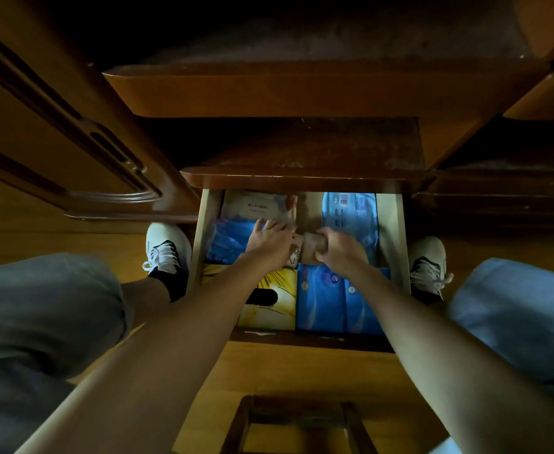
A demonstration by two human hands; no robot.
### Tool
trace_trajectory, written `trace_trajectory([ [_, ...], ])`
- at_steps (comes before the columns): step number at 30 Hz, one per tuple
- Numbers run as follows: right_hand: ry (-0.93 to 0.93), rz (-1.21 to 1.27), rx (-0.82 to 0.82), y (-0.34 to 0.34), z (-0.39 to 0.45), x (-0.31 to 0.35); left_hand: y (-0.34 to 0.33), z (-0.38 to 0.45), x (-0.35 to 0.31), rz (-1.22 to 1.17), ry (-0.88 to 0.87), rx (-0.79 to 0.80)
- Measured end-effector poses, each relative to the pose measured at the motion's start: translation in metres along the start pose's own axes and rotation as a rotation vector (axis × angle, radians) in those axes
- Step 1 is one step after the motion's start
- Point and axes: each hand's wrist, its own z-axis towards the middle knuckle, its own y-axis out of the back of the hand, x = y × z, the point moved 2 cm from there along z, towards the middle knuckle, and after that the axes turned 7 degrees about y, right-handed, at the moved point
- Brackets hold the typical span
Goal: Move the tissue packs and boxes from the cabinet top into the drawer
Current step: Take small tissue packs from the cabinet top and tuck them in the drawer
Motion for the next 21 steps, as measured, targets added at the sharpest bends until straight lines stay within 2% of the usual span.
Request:
trace_trajectory([
  [2,0.017,0.028,0.016,-0.006,0.008,0.001,-0.007,0.001,0.007,0.036,0.016,0.011],
  [6,-0.030,-0.036,0.017,0.001,0.032,0.012,-0.012,-0.002,0.018,0.042,-0.024,-0.085],
  [10,-0.099,0.087,-0.073,0.005,0.060,0.025,-0.015,-0.011,0.026,-0.068,-0.052,-0.265],
  [15,-0.231,0.469,-0.045,-0.004,0.086,0.054,-0.017,-0.028,0.052,-0.140,0.035,-0.430],
  [17,-0.228,0.643,-0.085,-0.003,0.088,0.064,-0.018,-0.032,0.062,-0.163,0.055,-0.412],
  [21,-0.230,0.796,-0.152,0.001,0.078,0.073,-0.017,-0.036,0.066,-0.228,0.085,-0.408],
])
